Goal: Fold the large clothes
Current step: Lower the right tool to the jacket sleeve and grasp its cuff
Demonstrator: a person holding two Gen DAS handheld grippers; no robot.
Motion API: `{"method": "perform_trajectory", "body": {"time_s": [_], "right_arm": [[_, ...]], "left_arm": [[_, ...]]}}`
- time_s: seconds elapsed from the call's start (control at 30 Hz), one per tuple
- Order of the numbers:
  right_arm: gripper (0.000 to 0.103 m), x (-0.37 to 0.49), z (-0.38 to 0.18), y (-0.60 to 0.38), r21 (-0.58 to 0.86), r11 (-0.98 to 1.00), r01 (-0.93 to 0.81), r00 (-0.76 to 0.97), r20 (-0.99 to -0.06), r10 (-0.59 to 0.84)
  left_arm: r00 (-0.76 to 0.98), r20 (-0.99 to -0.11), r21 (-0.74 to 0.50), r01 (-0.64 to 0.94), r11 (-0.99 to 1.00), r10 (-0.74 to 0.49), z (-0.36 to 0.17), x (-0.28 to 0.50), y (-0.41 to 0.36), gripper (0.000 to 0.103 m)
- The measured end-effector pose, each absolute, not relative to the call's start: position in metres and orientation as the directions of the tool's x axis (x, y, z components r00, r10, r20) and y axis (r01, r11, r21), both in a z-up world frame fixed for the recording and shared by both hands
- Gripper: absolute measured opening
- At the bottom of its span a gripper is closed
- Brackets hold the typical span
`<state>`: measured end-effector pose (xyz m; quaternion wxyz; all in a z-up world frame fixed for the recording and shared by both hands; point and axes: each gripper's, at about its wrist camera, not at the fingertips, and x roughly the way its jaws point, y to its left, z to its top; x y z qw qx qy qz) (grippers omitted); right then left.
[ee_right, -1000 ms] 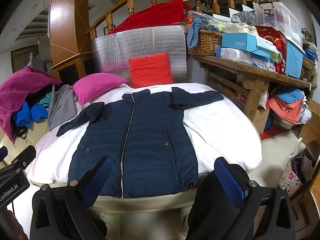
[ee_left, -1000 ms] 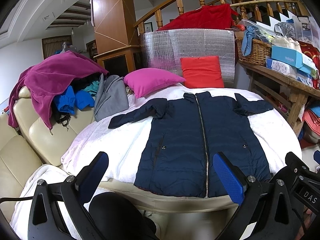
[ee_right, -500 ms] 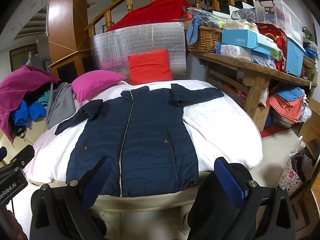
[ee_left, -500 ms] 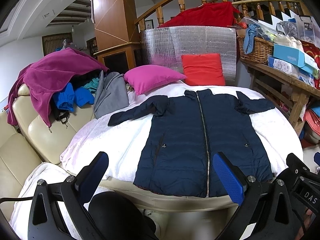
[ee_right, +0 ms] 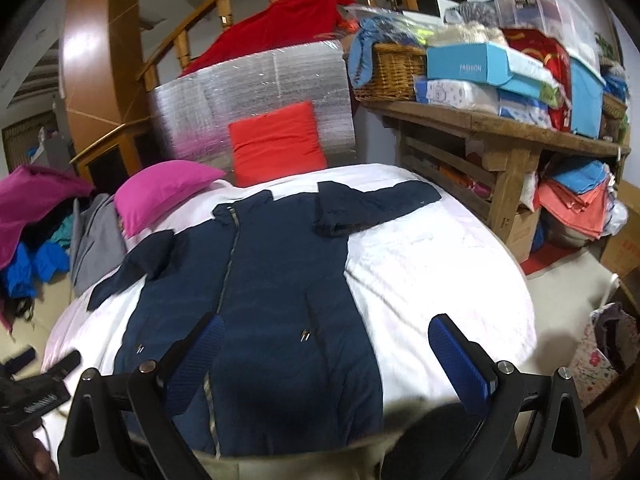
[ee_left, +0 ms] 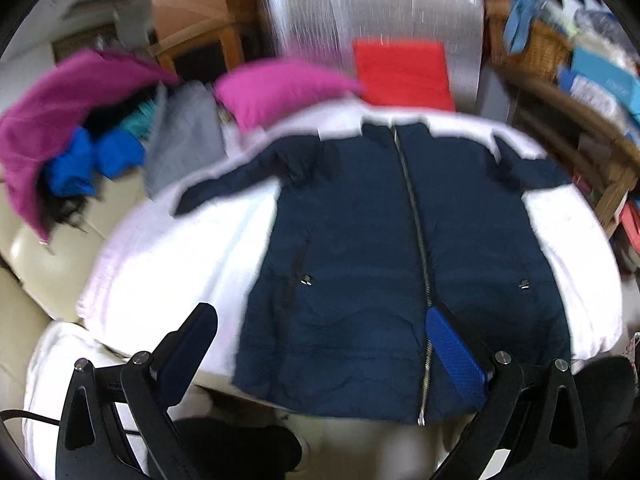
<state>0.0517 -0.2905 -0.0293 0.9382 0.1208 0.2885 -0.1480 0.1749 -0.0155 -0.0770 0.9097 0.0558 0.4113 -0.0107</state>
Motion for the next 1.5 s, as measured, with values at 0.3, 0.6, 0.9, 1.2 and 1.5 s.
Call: {"method": "perform_trajectory", "body": {"time_s": [0.3,0.6,0.9,1.2,1.5], "right_arm": [[0.103,0.176,-0.077,-0.41,0.294,0.87,0.395,0.755,-0.644,-0.125],[0.103,0.303,-0.135,-0.534,0.609,0.656,0.446,0.786,-0.617,0.039],[0.095,0.374,-0.212,-0.627,0.796,0.353,0.492,0.824,-0.556,0.105],[0.035,0.408,-0.236,-0.658,0.788,0.333,0.517,0.819,-0.569,0.076],[0.024,0.409,-0.185,-0.629,0.843,0.425,0.33,0.902,-0.414,0.122]], "left_arm": [[0.526,-0.844,0.089,-0.057,0.994,0.106,-0.156,0.313,-0.017,0.103],[0.482,-0.86,0.123,-0.121,0.985,0.167,-0.205,0.386,-0.026,0.103],[0.472,-0.864,0.125,-0.134,0.983,0.174,-0.219,0.392,-0.034,0.103],[0.443,-0.881,0.099,-0.175,0.98,0.169,-0.221,0.395,-0.039,0.103],[0.515,-0.821,0.176,-0.186,0.967,0.248,-0.194,0.4,-0.056,0.103]]}}
